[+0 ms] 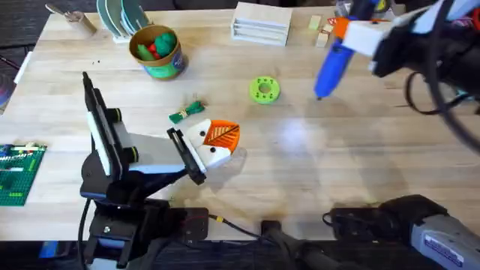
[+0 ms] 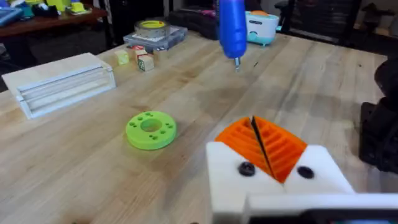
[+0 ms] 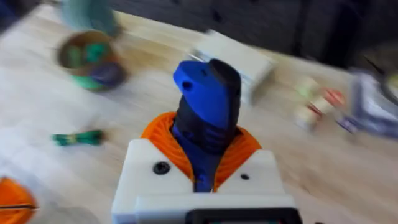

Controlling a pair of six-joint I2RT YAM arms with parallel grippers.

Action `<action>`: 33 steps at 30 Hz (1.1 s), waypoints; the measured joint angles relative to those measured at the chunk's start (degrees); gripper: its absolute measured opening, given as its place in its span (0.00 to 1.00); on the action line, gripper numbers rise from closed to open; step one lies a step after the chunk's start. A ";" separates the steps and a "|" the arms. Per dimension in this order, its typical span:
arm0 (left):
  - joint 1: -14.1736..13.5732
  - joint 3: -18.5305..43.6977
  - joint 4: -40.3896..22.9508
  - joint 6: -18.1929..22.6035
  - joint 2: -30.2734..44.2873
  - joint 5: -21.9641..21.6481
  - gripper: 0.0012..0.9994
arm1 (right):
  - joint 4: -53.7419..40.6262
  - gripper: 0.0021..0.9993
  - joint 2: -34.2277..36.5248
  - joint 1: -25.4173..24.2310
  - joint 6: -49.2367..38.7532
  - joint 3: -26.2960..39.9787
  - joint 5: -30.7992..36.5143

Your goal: Pick up the gripper from the table and insert it into the empty holder that is missing its gripper. Then pick up a screw, insert it into the mounting hole, and use the screwdriver to tighten it. Finally, clean up the table by picking up the vegetable and placing it into the bucket.

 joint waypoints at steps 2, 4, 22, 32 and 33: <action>0.00 0.00 0.00 0.00 0.01 0.00 0.01 | 5.61 0.13 0.05 5.41 1.04 -1.28 -0.56; 0.00 0.00 0.00 0.00 -0.01 0.00 0.01 | 11.81 0.12 0.65 10.61 1.72 -1.55 -0.94; 0.00 0.00 0.00 0.00 0.01 0.00 0.01 | 42.54 0.11 11.31 34.62 2.89 -1.57 -4.15; 0.00 0.00 0.00 0.00 0.01 0.00 0.01 | 42.88 0.10 12.97 39.39 3.69 -1.57 -5.10; 0.00 0.00 0.00 0.00 0.01 0.00 0.01 | 42.83 0.10 13.23 39.70 3.85 -1.57 -5.10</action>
